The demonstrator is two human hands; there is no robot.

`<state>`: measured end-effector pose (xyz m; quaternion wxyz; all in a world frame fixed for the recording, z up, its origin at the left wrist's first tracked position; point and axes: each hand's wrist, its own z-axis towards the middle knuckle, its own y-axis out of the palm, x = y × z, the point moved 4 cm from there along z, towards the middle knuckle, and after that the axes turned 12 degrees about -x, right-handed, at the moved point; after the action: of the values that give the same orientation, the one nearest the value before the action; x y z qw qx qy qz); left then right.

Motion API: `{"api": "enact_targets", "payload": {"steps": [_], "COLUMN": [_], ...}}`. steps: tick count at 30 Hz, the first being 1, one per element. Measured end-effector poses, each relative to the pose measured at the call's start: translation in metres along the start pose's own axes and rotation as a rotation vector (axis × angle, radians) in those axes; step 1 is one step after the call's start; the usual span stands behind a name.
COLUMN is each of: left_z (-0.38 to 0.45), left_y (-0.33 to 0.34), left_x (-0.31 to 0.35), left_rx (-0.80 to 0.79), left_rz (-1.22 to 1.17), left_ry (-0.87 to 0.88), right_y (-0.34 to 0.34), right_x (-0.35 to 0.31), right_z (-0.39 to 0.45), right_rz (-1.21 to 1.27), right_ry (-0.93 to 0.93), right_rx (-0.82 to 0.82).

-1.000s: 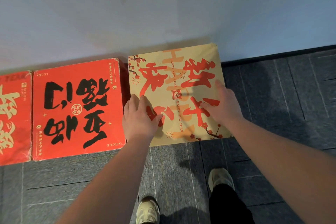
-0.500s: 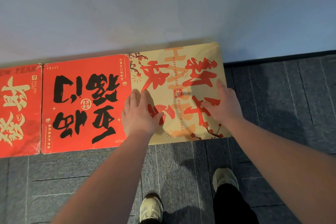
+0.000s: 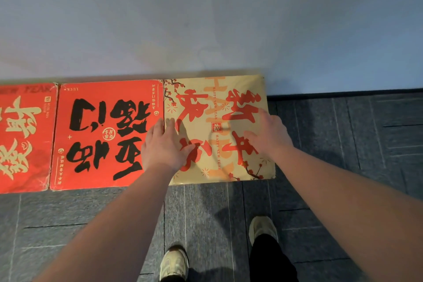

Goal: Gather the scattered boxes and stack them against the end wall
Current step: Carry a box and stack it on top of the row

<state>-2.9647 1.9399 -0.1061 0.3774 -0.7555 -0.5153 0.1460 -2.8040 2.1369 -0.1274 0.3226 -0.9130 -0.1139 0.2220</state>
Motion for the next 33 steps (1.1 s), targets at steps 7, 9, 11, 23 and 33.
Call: {"api": "enact_targets", "payload": {"steps": [7,9,11,23,33], "left_z": [-0.047,-0.066,-0.087,-0.319,-0.641], "left_y": [-0.046,-0.048,-0.043,0.044,0.267], "left_x": [-0.022,-0.041,-0.064,-0.218,-0.309], "left_rx": [0.067,0.081,0.086,0.227,0.37], "left_rz": [-0.065,-0.137,-0.233,-0.587,-0.915], "left_ry": [-0.053,-0.127,-0.208,-0.601,-1.046], "right_y": [-0.023,-0.016,-0.009,0.123,0.34], "right_x": [-0.065,-0.088,-0.111,-0.222,-0.184], "right_z": [-0.032,-0.042,-0.056,-0.226,-0.508], "right_rz": [-0.179,-0.251,-0.342,-0.771,-1.118], "right_ry": [-0.19,-0.252,-0.308,-0.744,-1.054], "right_rx": [-0.106,-0.192,-0.257,-0.408,-0.579]}}
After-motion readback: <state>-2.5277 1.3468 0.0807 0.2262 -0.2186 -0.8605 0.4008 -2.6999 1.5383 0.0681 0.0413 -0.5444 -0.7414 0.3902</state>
